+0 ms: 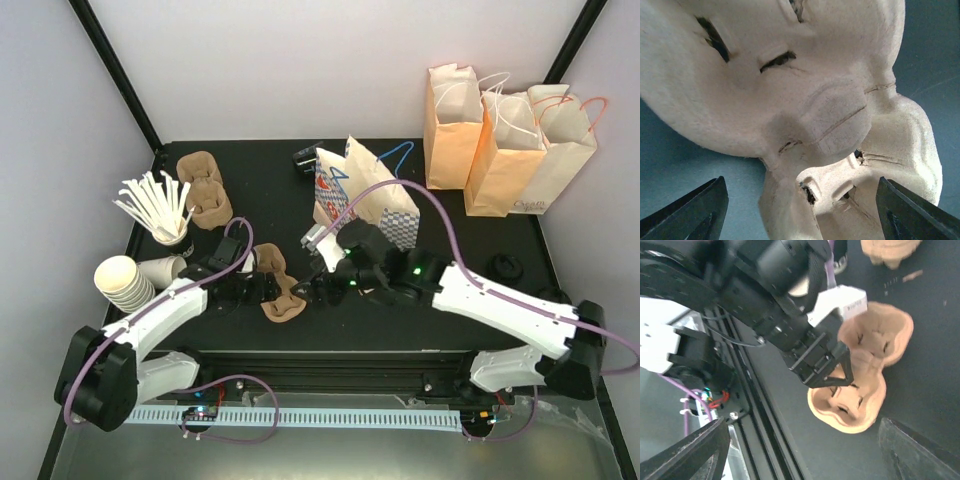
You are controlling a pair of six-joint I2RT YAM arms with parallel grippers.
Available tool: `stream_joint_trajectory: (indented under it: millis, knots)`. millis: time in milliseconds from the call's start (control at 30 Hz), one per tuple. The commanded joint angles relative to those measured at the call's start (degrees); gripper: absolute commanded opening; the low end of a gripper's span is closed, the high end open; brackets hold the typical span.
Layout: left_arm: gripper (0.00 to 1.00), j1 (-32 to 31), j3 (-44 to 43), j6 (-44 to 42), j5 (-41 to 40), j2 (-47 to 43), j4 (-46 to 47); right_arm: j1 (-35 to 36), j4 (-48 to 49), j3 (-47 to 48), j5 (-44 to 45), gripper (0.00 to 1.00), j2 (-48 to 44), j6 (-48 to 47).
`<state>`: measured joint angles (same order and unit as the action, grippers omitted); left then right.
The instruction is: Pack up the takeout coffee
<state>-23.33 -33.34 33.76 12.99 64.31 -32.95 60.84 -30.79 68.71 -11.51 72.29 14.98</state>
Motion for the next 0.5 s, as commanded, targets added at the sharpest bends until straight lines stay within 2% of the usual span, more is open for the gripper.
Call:
stream_joint_trajectory:
  millis: [0,133,333,467]
  knots:
    - [0.83,-0.13,1.49,2.77,4.61,1.08,7.27,0.59,6.12,-3.78,3.35,0.83,3.87,4.13]
    - [0.76,0.92,2.59,2.9,4.43,2.76,11.73,0.52,8.53,-5.89,4.75,0.83,9.72,7.51]
    - [0.57,10.11,0.59,-0.56,8.12,10.05,17.93,-2.02,8.88,-4.81,4.35,0.81,19.52,11.0]
    - [0.56,12.27,-4.19,-4.76,7.75,15.11,19.27,-3.9,9.74,-4.33,5.67,0.81,23.42,11.51]
